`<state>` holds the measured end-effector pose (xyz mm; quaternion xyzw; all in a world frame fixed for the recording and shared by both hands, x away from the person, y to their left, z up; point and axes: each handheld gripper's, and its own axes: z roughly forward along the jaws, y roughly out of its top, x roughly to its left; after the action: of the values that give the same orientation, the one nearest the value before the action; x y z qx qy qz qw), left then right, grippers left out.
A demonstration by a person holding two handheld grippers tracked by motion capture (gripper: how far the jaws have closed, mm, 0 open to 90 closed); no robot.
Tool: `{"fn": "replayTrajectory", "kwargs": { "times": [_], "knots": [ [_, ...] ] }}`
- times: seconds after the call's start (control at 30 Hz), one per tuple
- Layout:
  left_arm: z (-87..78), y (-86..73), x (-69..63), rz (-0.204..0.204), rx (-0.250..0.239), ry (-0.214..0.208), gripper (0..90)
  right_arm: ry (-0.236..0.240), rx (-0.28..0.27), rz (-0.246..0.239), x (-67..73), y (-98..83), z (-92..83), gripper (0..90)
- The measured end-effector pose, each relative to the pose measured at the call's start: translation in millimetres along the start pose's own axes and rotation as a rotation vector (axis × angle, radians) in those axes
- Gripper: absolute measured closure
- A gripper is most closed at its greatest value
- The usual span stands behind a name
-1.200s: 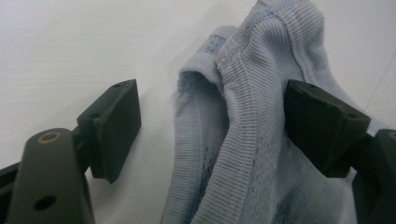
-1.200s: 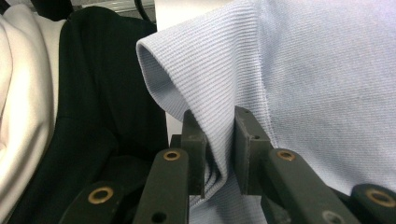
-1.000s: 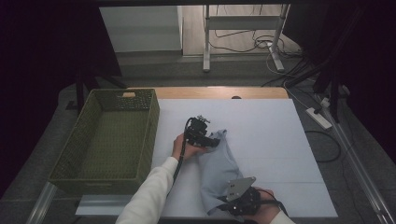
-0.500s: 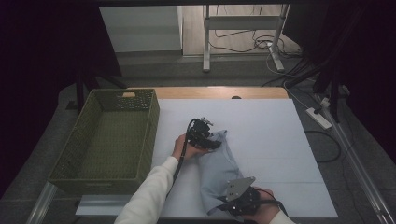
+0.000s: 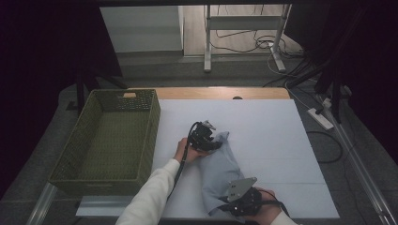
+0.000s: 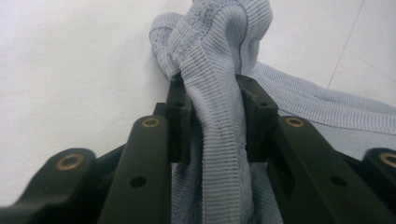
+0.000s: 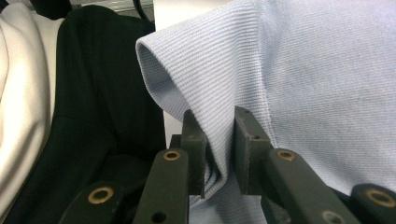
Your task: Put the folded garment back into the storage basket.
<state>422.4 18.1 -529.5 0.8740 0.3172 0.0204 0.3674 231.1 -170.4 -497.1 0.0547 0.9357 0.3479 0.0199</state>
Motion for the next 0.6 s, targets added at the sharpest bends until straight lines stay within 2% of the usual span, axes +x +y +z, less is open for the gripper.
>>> {"fn": "replayTrajectory", "kwargs": {
  "times": [0.3, 0.43, 0.6],
  "knots": [
    [-3.7, 2.4, -4.5, 0.012, -0.021, 0.036, 74.4, -0.003, -0.010, -0.001, -0.5, -0.5, -1.5, 76.2],
    [-9.6, 9.0, -9.1, 0.034, -0.049, 0.056, 75.5, -0.009, -0.016, 0.004, -1.5, -0.6, -2.9, 76.2],
    [-18.0, 15.7, -11.9, 0.045, -0.079, 0.058, 77.9, -0.014, -0.024, 0.008, -1.9, -0.7, -4.2, 76.2]
  ]
}}
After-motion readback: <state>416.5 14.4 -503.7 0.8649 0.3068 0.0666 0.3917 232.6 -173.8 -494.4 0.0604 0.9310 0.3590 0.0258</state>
